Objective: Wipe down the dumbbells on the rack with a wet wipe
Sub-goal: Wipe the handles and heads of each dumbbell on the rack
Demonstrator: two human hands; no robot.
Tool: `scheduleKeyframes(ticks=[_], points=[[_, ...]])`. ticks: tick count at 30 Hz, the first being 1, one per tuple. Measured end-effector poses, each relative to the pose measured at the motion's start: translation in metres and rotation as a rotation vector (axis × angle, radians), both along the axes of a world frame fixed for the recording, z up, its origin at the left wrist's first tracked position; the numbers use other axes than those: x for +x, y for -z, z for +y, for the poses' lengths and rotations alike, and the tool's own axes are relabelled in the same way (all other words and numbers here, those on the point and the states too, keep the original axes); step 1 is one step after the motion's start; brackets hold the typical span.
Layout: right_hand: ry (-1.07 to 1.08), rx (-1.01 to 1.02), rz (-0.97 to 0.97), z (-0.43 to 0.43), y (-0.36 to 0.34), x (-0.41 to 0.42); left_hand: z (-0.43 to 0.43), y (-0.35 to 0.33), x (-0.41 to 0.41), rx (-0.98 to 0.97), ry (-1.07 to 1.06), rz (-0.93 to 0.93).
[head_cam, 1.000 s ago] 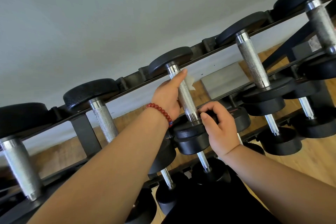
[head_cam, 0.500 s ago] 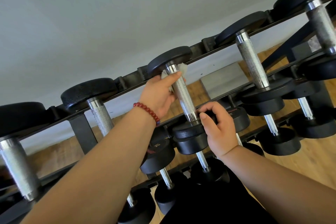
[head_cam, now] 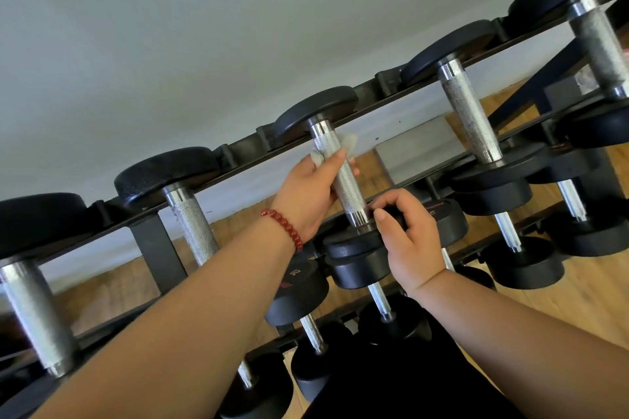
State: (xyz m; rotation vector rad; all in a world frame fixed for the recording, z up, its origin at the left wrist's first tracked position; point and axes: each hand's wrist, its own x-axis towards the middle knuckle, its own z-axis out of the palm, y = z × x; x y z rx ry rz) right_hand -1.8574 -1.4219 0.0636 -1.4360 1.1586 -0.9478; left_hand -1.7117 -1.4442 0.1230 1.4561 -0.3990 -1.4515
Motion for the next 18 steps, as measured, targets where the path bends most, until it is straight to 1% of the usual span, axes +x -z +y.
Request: scheduleKeyframes(ticks=[1, 4, 5, 8, 11, 12, 15, 17, 18], points=[[-0.002, -0.003, 0.004, 0.000, -0.001, 0.000, 0.000, -0.001, 0.003, -0.004, -0.006, -0.001], [-0.010, 0.004, 0.003, 0.001, -0.002, 0.000, -0.011, -0.006, 0.012, -0.045, -0.123, 0.026], [-0.012, 0.001, 0.007, 0.001, -0.002, 0.000, -0.015, -0.007, 0.010, -0.061, -0.122, -0.004], [-0.026, -0.012, 0.029, -0.001, -0.001, -0.001, -0.004, 0.002, -0.003, -0.046, -0.003, -0.169], [-0.022, -0.031, 0.045, -0.001, -0.001, -0.001, 0.020, 0.013, -0.009, 0.043, 0.163, -0.286], [-0.020, -0.030, 0.050, 0.000, -0.001, -0.002, 0.023, 0.015, -0.007, 0.058, 0.173, -0.288], [-0.038, -0.008, 0.059, 0.000, -0.003, -0.003, 0.011, 0.010, -0.001, 0.025, 0.065, -0.172], [-0.049, -0.003, 0.054, 0.001, -0.004, -0.003, 0.002, 0.006, -0.001, -0.004, 0.017, -0.211], [-0.049, -0.005, 0.053, 0.001, -0.005, -0.004, 0.003, 0.005, -0.004, -0.001, 0.032, -0.247]])
